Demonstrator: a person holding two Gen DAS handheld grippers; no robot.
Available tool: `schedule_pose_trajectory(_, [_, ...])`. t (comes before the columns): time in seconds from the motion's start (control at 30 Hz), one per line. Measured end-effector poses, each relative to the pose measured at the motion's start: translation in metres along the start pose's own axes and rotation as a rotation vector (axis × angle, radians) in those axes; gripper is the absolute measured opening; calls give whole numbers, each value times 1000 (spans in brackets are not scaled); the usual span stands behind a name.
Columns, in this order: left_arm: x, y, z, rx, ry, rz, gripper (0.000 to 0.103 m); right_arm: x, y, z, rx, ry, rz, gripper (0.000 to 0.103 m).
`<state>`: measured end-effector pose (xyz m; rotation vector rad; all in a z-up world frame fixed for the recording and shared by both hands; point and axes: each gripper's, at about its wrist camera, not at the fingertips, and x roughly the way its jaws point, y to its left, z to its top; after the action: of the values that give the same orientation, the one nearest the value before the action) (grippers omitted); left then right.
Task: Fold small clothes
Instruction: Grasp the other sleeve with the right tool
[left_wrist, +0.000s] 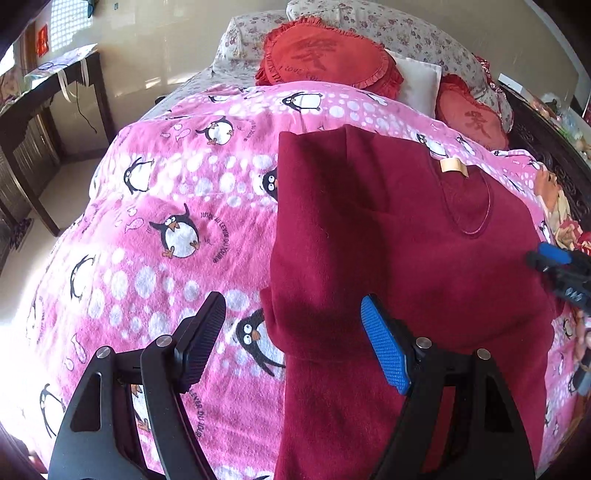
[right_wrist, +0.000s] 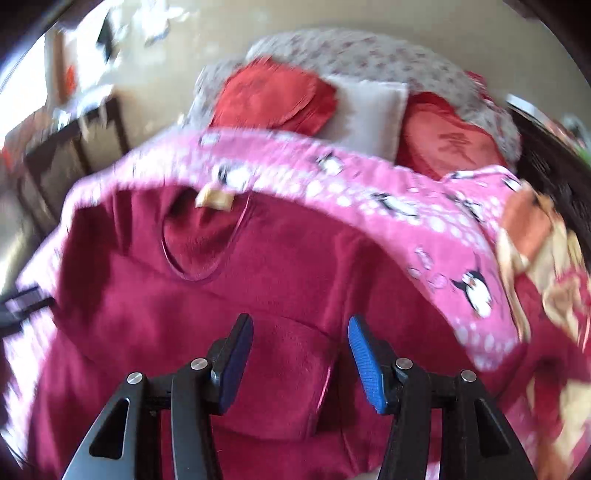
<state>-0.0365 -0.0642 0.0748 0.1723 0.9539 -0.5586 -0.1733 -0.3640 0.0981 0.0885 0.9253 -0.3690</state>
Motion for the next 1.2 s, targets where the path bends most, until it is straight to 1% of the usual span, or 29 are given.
schedule_pose_trajectory(0.1, [5, -1, 3, -7, 4, -2, 77, 22, 4, -4, -114, 62, -42, 52])
schedule_pose_trajectory(0.17, [11, -2, 4, -7, 13, -3, 77, 22, 4, -8, -149, 41, -49, 41])
schedule_pose_trajectory(0.2, [12, -2, 3, -9, 16, 0, 77, 19, 3, -9, -156, 27, -44, 14])
schedule_pose_trajectory(0.23, [14, -3, 4, -14, 17, 2, 76, 17, 2, -11, -154, 28, -44, 6])
schedule_pose_trajectory(0.33, [12, -3, 6, -42, -14, -2, 76, 3, -6, -8, -105, -8, -7, 6])
schedule_pose_trajectory(0.37, [13, -3, 7, -50, -21, -2, 77, -4, -9, -6, -91, -31, -11, 6])
schedule_pose_trajectory(0.4, [15, -4, 7, -50, -17, -3, 77, -8, -10, -4, -81, -51, -24, 6])
schedule_pose_trajectory(0.47, [23, -8, 10, -38, 4, 11, 77, -12, -16, 1, -40, -82, -85, 6])
schedule_pose_trajectory(0.53, [31, -11, 12, -29, 10, 36, 77, -5, -23, 2, 20, -76, -117, 6])
schedule_pose_trajectory(0.6, [38, -13, 15, -20, 34, 54, 77, 13, -33, 1, 85, -39, -81, 7])
schedule_pose_trajectory(0.63, [40, -13, 15, -20, 36, 54, 77, 17, -36, 1, 100, -16, -72, 9])
schedule_pose_trajectory(0.67, [40, -12, 16, -22, 31, 55, 76, 13, -39, 1, 111, -19, -67, 12])
schedule_pose_trajectory(0.73, [42, -9, 16, -30, 23, 58, 77, -7, -46, 0, 158, -64, -84, 29])
schedule_pose_trajectory(0.77, [46, -8, 16, -34, 29, 58, 77, -16, -50, -2, 178, -87, -90, 32])
schedule_pose_trajectory(0.8, [50, -7, 17, -39, 37, 59, 77, -26, -53, -5, 204, -116, -68, 33])
schedule_pose_trajectory(0.83, [54, -7, 17, -44, 44, 60, 77, -32, -53, -9, 230, -129, -23, 33])
schedule_pose_trajectory(0.9, [60, -7, 16, -52, 54, 68, 77, -27, -49, -15, 240, -92, 41, 33])
schedule_pose_trajectory(0.93, [61, -8, 16, -53, 53, 71, 77, -20, -46, -17, 230, -67, 42, 33])
schedule_pose_trajectory(1.0, [59, -9, 15, -48, 53, 74, 77, 0, -42, -25, 210, -12, -40, 33])
schedule_pose_trajectory(1.03, [56, -10, 15, -45, 58, 72, 77, 11, -45, -29, 217, 24, -62, 33])
schedule_pose_trajectory(1.07, [52, -11, 15, -40, 61, 71, 77, 16, -48, -33, 243, 35, -39, 33])
schedule_pose_trajectory(1.1, [48, -12, 15, -35, 57, 72, 77, 11, -51, -34, 272, 15, -24, 33])
schedule_pose_trajectory(1.2, [35, -19, 14, 5, 25, 95, 77, -5, -51, -35, 287, -1, -26, 33])
